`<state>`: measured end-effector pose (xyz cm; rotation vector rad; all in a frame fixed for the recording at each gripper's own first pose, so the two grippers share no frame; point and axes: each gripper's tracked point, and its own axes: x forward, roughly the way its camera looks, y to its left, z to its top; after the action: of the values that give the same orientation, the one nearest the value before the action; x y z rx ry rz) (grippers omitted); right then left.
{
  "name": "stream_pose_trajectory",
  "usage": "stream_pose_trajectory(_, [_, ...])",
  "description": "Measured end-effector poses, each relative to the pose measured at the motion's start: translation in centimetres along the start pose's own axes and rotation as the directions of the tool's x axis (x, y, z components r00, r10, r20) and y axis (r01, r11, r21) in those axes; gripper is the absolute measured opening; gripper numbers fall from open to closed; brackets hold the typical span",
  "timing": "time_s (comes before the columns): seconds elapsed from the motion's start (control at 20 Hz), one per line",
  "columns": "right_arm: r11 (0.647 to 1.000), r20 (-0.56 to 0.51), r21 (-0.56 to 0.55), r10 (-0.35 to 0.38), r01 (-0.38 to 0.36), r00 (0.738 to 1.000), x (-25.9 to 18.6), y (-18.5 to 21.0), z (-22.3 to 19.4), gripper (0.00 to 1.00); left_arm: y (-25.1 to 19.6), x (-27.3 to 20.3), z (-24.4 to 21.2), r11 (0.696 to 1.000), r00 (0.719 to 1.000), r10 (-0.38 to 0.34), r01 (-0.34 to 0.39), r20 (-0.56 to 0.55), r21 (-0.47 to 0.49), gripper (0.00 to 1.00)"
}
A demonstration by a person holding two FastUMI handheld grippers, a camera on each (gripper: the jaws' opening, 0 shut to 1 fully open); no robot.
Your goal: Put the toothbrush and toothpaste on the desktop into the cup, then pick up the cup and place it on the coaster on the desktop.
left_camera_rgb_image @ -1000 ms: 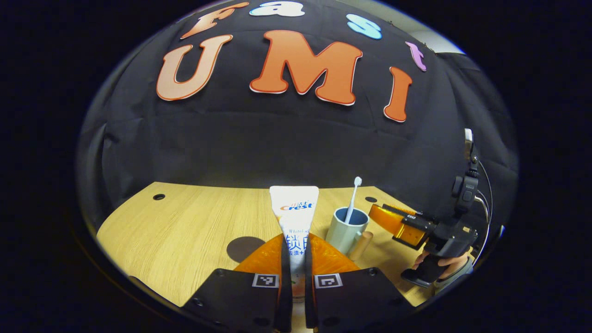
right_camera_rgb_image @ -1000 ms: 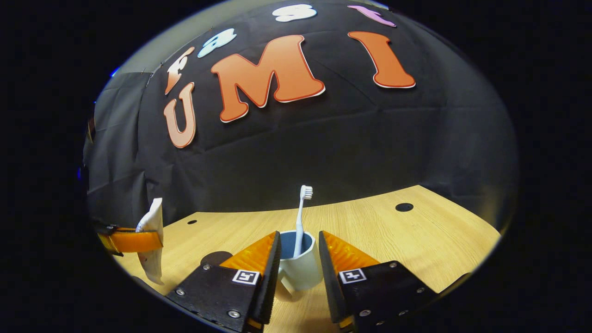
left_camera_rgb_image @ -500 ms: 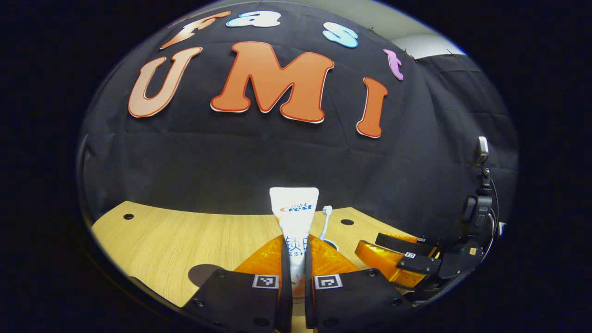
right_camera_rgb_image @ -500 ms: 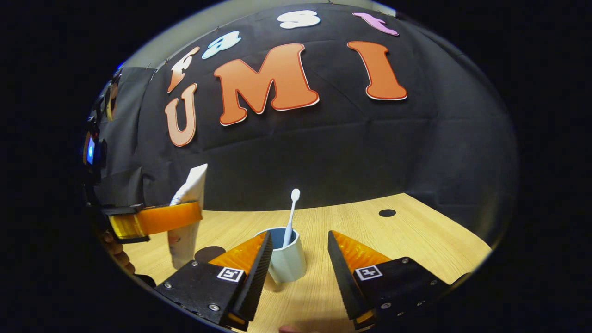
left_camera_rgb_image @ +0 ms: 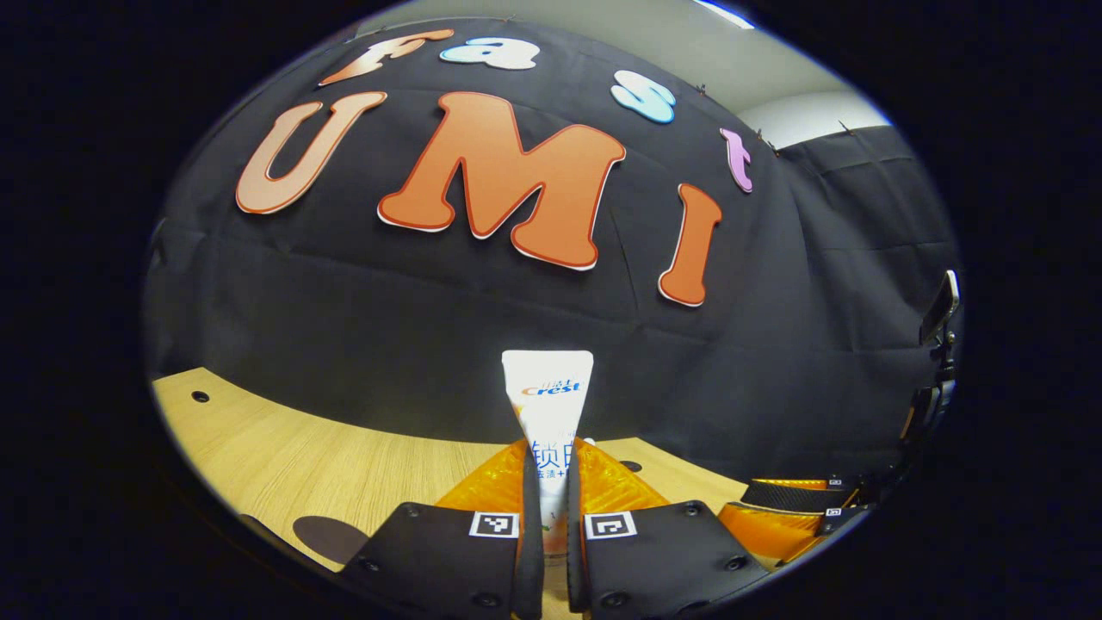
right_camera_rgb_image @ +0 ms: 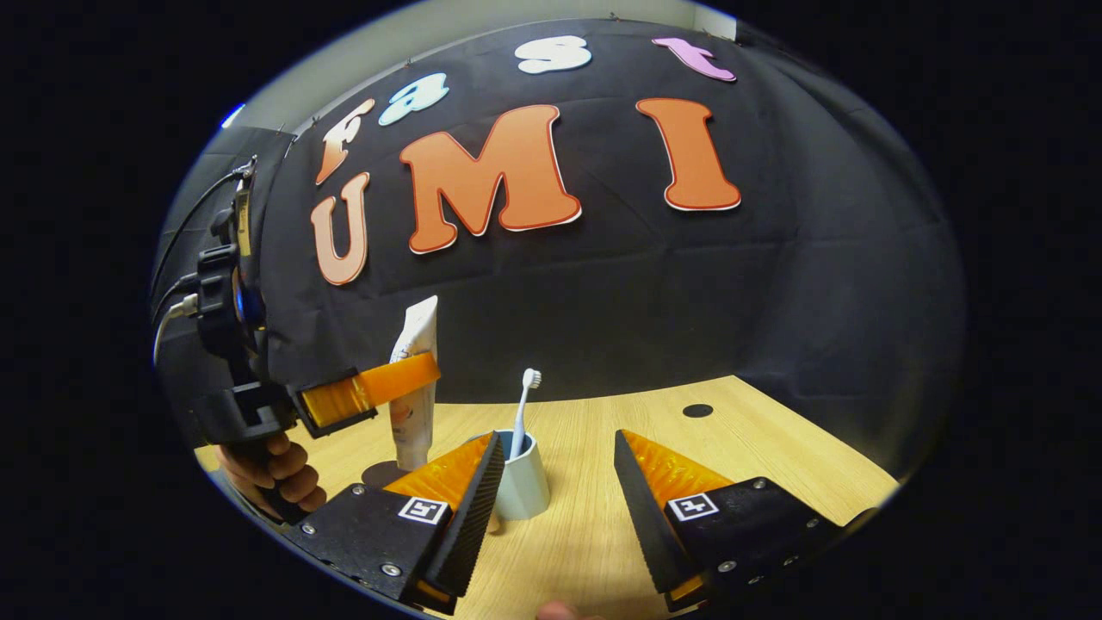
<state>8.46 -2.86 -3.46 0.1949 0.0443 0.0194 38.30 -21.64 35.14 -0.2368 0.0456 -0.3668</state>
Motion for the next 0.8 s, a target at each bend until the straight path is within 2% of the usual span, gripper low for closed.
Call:
stream_pose_trajectory(0.4, [1.0, -0.003, 0.013, -0.012, 0.012, 1.0, -1.0, -1.2, -0.1, 0.8, -0.7, 2.9, -0.4, 1.0, 0.999, -0.015, 0.016, 0.046, -0.012, 0.14])
stream_pose_trajectory(0.8, [1.0, -0.002, 0.003, -0.012, 0.012, 1.0, -1.9, -1.7, 0.0, 0.8, -0.9, 5.4, -2.5, 1.0, 0.999, -0.011, 0.012, 0.042, -0.023, 0.14])
